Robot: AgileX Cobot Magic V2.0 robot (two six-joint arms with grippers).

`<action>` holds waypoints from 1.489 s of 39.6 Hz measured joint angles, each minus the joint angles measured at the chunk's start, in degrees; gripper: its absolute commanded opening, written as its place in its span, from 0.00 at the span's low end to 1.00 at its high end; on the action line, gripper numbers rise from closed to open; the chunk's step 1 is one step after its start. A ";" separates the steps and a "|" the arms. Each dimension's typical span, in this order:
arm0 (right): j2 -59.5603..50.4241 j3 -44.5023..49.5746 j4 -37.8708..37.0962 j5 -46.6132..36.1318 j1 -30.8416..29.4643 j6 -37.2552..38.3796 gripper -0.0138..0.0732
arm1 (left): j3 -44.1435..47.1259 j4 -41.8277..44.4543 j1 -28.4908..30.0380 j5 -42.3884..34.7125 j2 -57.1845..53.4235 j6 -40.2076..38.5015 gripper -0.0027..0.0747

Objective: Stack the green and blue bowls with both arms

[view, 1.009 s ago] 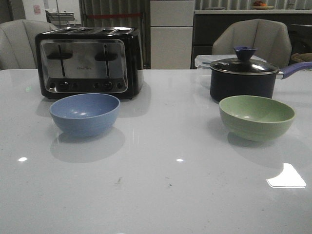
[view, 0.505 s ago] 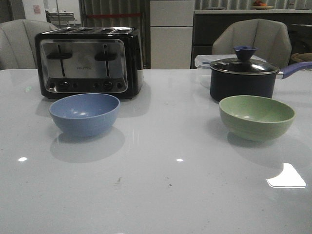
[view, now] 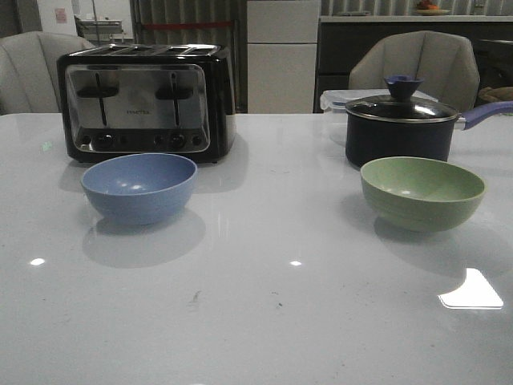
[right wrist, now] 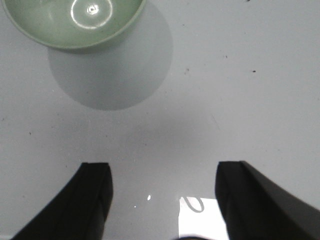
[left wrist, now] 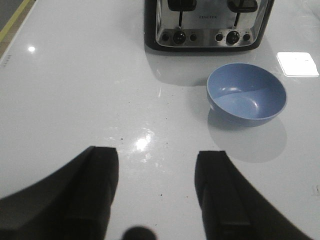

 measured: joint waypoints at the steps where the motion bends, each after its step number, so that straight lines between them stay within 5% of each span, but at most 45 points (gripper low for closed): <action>1: 2.19 -1.54 0.22 -0.03 0.00 0.00 0.80 | 0.00 0.00 0.00 0.00 0.00 0.00 0.60; 31: 44.49 -38.23 1.33 7.68 0.00 0.00 0.79 | 0.37 0.00 0.00 0.00 0.00 0.00 0.60; 46: 50.12 -43.64 3.47 12.83 0.00 -1.92 0.27 | 0.45 0.00 0.00 0.00 0.00 0.00 0.60; 59: 41.20 -43.76 3.82 14.53 3.97 -4.63 0.24 | 0.45 0.00 0.00 0.00 0.00 0.00 0.60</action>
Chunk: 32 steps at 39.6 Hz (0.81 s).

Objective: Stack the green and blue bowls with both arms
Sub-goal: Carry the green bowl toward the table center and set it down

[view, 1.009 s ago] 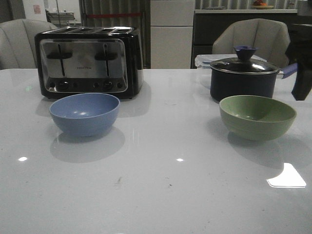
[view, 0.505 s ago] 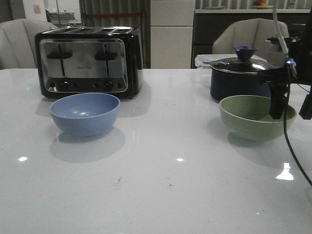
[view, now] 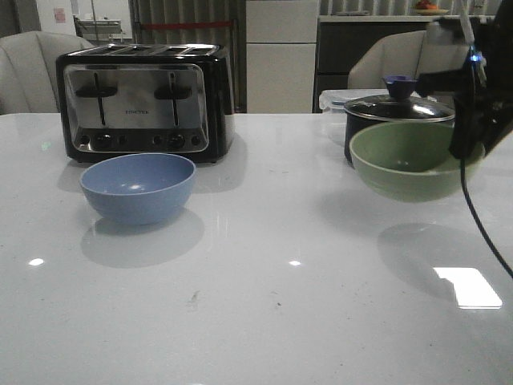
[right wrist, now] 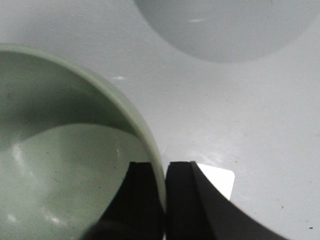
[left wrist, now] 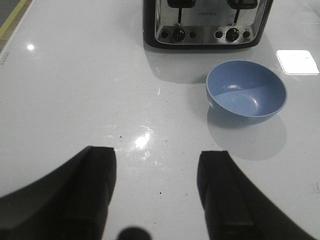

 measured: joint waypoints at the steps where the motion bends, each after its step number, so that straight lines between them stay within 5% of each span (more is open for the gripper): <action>1: -0.78 0.00 0.00 0.00 1.00 -0.15 0.24 | 0.00 0.00 0.00 0.00 0.00 0.00 0.60; 20: -2.37 8.85 2.74 -6.66 20.32 -0.51 0.24 | 0.00 0.00 0.00 0.00 0.00 0.00 0.60; 28: 1.27 9.19 2.86 -8.79 22.78 -0.51 0.26 | 0.00 0.00 0.00 0.00 0.00 0.00 0.60; 32: 2.63 9.19 2.86 -8.91 22.78 -0.51 0.35 | 0.00 0.00 0.00 0.00 0.00 0.00 0.60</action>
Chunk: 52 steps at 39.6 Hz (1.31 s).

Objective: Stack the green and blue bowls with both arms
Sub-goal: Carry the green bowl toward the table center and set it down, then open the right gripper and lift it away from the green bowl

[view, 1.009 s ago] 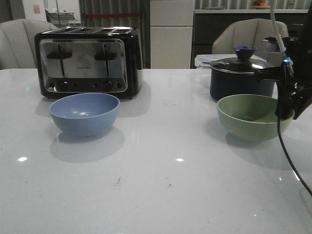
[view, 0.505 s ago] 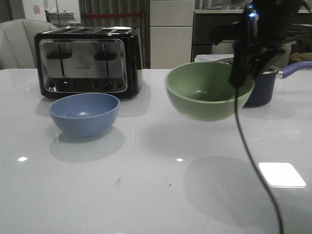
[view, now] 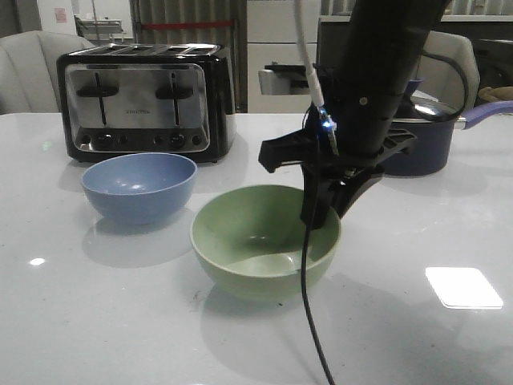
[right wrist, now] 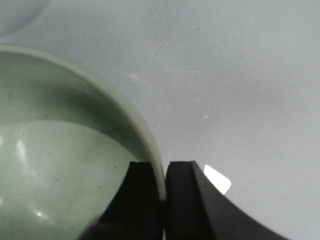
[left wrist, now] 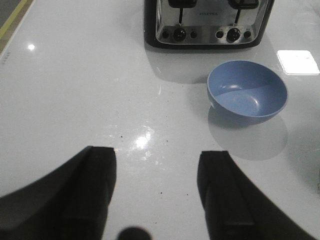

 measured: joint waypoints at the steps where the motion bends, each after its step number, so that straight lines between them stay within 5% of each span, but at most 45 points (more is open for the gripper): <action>1: 0.26 0.00 0.00 0.00 0.00 0.00 0.38 | 0.00 0.00 0.00 0.00 0.00 0.00 0.60; 8: 0.36 -0.14 0.00 -0.20 0.00 0.00 0.58 | 0.00 0.00 0.00 0.00 0.00 0.00 0.60; 19: -8.58 1.98 0.00 -3.16 1.20 -4.18 0.57 | 0.00 0.00 0.00 0.00 0.00 0.00 0.60; 37: -45.35 24.76 0.00 -5.72 4.61 -8.90 0.57 | 0.00 -1.53 -0.39 -0.11 1.26 4.10 0.60; 52: -64.73 35.59 0.00 -5.14 4.61 -9.13 0.57 | -3.99 -3.06 -7.70 -4.22 19.26 6.01 0.60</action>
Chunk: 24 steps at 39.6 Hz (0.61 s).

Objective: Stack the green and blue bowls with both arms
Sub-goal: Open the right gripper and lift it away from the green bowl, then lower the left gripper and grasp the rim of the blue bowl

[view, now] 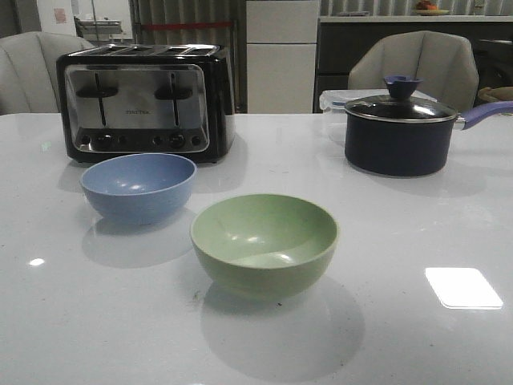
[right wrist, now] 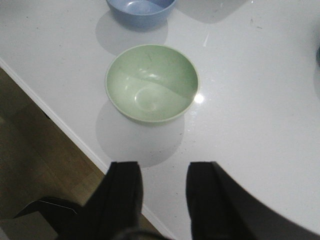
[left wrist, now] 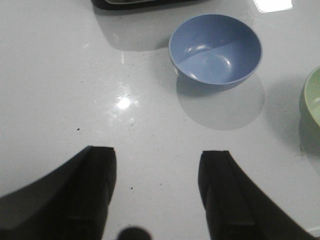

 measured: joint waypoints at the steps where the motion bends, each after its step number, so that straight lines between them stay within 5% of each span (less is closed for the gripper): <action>1: -0.32 0.08 0.00 -0.02 0.00 0.00 0.57 | -0.64 -0.09 -0.37 -0.67 1.48 0.00 0.60; 12: -0.65 0.23 0.00 0.03 0.00 -0.10 0.57 | -12.41 -3.25 -1.25 -2.51 23.50 0.00 0.77; 24: -0.65 0.23 0.00 0.03 0.00 -0.10 0.57 | -26.35 -3.61 -1.25 -3.33 45.05 0.00 0.76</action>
